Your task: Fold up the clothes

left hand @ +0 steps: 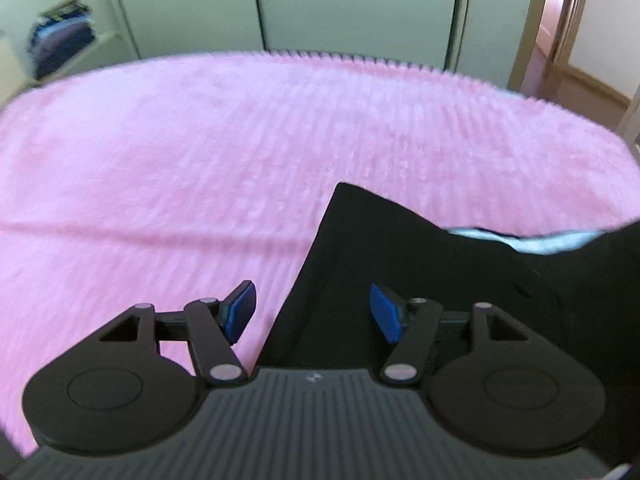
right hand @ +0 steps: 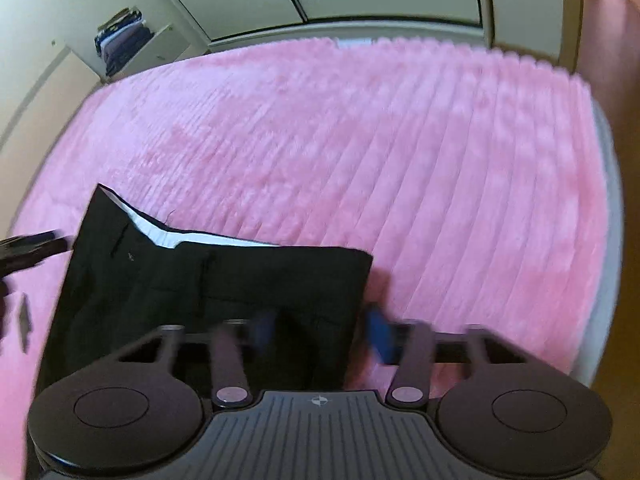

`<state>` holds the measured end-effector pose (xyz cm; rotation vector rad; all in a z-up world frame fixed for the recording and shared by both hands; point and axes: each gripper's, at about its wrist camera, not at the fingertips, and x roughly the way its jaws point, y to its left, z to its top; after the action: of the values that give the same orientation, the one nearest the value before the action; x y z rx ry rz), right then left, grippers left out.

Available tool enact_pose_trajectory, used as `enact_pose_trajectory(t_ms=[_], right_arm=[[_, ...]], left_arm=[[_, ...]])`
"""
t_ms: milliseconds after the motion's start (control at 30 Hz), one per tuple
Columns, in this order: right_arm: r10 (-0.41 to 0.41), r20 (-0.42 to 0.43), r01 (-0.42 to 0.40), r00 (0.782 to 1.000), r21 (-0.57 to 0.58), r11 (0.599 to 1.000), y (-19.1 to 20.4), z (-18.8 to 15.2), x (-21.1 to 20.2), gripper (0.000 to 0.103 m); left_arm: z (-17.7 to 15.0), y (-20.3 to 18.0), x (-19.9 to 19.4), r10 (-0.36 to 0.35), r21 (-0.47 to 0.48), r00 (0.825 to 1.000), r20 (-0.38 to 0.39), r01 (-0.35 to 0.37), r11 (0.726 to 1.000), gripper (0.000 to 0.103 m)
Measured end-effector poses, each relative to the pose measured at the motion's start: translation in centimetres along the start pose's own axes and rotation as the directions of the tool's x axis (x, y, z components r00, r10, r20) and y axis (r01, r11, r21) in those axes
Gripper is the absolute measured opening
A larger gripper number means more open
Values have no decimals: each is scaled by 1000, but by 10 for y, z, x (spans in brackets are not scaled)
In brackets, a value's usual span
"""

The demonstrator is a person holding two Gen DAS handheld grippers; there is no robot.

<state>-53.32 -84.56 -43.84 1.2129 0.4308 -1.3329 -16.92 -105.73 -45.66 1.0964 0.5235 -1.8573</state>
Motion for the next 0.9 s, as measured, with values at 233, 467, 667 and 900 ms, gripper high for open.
enact_pose_trajectory(t_ms=[233, 467, 667, 900], right_arm=[[90, -19, -89, 996, 61, 994, -10, 21, -20, 8], [15, 82, -22, 997, 77, 997, -28, 52, -52, 9], [-124, 45, 125, 991, -18, 992, -28, 45, -33, 54], [-83, 25, 86, 996, -170, 982, 21, -5, -69, 55]], left_arm=[[27, -7, 4, -50, -11, 996, -71, 49, 999, 0], [83, -25, -6, -89, -21, 995, 48, 90, 996, 4], [60, -34, -16, 5, -40, 998, 56, -3, 999, 31], [-80, 5, -155, 144, -181, 989, 45, -134, 974, 39]])
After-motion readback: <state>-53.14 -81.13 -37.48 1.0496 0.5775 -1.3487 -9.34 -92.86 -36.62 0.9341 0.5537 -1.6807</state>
